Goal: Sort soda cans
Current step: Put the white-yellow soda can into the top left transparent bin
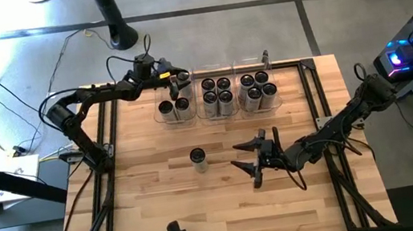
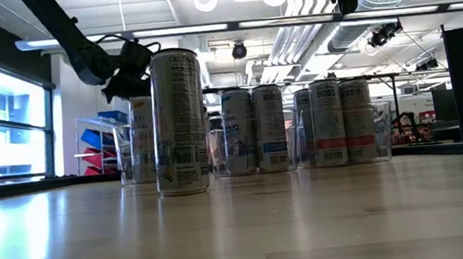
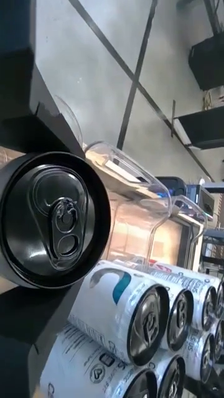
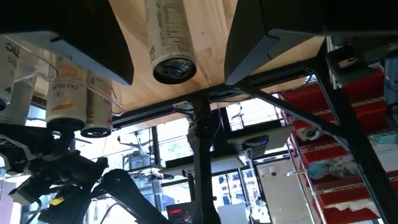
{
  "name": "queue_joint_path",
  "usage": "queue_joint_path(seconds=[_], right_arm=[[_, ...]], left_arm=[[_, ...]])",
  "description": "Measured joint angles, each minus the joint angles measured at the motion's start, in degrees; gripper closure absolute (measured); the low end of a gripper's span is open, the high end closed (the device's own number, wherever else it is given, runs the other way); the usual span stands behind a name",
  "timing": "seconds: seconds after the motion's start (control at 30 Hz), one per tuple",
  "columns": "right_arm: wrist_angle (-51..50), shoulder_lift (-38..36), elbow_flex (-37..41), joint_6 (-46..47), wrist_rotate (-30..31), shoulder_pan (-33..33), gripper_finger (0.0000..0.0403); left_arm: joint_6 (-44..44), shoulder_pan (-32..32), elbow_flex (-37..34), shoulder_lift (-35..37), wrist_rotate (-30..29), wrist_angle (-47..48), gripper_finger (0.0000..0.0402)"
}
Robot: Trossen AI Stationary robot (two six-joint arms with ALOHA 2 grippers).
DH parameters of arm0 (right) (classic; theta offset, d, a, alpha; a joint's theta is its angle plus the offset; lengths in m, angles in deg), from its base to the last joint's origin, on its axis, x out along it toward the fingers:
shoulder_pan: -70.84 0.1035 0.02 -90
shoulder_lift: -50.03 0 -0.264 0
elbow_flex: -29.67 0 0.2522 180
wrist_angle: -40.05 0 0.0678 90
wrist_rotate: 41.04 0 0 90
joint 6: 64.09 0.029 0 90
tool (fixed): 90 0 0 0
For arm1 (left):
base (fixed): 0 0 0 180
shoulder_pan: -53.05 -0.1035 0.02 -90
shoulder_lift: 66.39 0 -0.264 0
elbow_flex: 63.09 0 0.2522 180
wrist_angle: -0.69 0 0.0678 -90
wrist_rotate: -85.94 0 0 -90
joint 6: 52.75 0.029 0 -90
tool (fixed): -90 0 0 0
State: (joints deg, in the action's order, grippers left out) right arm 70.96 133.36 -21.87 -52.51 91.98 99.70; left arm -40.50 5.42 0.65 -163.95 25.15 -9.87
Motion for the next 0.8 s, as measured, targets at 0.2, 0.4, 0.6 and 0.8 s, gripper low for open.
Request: queue_joint_path(seconds=[0.2, 0.4, 0.6, 0.8], right_arm=[[-0.36, 0.00, 0.01, 0.11, 0.21, 0.00, 0.0155], [-0.45, -0.01, 0.01, 0.11, 0.22, 0.00, 0.0155], [-0.75, -0.01, 0.01, 0.12, 0.22, 0.00, 0.0155], [-0.75, 0.00, 0.01, 0.50, 0.20, 0.00, 0.0155]], left_arm=[[-1.13, 0.00, 0.00, 0.26, -0.94, 0.40, 0.0078], [0.41, 0.02, -0.04, 4.16, -1.00, 4.70, 0.0078], [1.66, 0.02, -0.07, 6.18, -1.35, 6.39, 0.0083], [4.12, 0.77, -0.02, 5.53, -4.07, 5.95, 0.0083]])
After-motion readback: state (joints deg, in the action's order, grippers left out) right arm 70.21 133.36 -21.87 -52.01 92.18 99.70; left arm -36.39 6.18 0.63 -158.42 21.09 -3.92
